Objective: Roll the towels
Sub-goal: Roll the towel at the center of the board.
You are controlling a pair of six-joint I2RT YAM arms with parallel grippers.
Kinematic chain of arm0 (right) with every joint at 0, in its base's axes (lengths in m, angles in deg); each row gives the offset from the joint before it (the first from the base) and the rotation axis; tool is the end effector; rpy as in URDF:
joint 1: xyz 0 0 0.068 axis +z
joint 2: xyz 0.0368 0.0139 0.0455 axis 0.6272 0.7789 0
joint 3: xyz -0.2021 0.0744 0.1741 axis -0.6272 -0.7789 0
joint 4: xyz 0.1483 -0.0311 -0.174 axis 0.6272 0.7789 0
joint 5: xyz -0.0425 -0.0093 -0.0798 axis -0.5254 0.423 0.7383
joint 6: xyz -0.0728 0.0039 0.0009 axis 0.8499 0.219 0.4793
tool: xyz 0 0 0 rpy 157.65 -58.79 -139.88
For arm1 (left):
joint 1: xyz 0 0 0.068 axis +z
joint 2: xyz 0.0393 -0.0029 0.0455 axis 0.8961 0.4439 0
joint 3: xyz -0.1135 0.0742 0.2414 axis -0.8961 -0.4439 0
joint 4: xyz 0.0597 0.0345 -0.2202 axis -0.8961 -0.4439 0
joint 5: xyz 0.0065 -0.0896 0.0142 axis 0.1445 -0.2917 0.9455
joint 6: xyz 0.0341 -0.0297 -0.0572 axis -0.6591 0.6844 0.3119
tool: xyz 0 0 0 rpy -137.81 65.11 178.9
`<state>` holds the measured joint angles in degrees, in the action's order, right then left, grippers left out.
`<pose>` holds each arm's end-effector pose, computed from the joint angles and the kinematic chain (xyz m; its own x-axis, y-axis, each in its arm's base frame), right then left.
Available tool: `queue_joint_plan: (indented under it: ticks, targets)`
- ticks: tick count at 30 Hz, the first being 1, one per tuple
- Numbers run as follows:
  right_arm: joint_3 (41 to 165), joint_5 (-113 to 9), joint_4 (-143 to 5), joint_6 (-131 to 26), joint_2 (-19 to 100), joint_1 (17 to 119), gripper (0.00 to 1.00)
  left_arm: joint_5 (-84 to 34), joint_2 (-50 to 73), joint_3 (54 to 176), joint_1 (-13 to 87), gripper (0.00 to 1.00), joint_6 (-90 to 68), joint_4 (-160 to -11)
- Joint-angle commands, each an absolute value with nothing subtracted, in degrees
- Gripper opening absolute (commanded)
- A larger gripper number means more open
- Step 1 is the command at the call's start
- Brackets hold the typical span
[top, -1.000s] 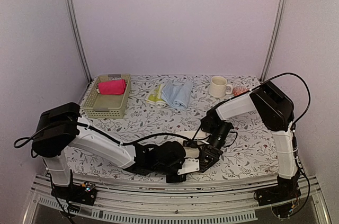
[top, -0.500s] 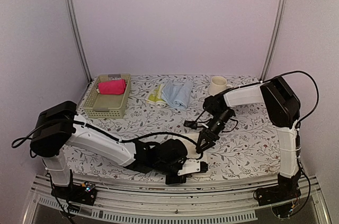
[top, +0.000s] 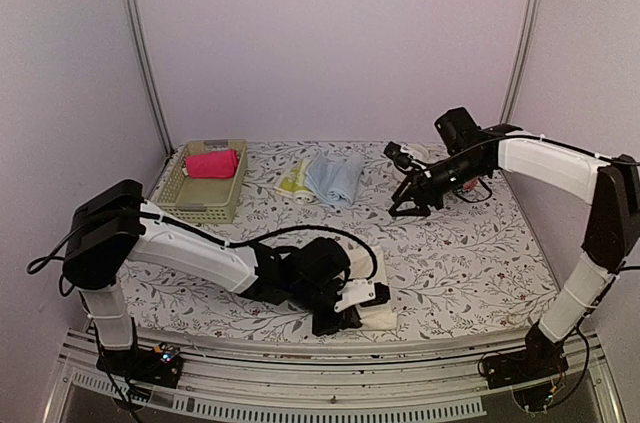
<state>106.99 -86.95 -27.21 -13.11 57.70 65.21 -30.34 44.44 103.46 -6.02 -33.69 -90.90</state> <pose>0.2824 0.1855 0.2639 -0.3267 -0.6072 -0.7242 -0.9449 0.2278 0.2353 0.1172 -0.3576 0.1474 -0.0853 0.7516 -0.6541 0.9963 0.0587 -0.0626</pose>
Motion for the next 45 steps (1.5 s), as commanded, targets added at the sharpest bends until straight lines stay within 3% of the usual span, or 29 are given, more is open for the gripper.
queue_joint_plan:
  ticks: [1,6,10,25,33,35,39,42,45]
  targets:
    - [92.81,-86.94,-31.92,-9.53,44.15,66.35,0.59,-44.87,50.49,110.59,-0.69,0.0,-27.04,-98.09]
    - [81.64,-86.45,-30.05,-0.19,32.8,67.91,0.6,-55.32,57.67,118.64,4.29,0.0,-20.59,-103.95]
    - [76.5,-83.96,-29.37,2.64,31.0,70.77,0.58,-61.35,61.02,122.23,6.83,0.0,-15.95,-105.94]
    - [71.64,-59.2,-48.45,-0.3,43.37,92.98,0.6,-65.84,59.26,114.96,11.21,0.0,-1.84,-92.96]
    - [71.96,-49.88,-54.54,-1.13,50.53,96.44,0.52,-66.54,59.82,114.09,11.91,0.0,-0.55,-91.47]
    - [72.06,-49.81,-54.9,-0.65,52.03,96.45,0.49,-67.02,60.01,113.85,12.25,0.0,-0.06,-90.92]
    - [72.02,-50.86,-54.77,0.86,54.8,96.53,0.28,-68.19,58.93,113.39,13.1,0.01,-0.73,-90.41]
    - [73.81,-54.37,-50.52,1.9,55.49,96.46,0.15,-63.32,54.01,110.94,13.32,0.2,-3.3,-90.74]
    - [78.92,-63.94,-39.67,1.84,55.0,96.37,0.11,-54.11,43.5,104.22,13.36,0.31,-5.22,-89.09]
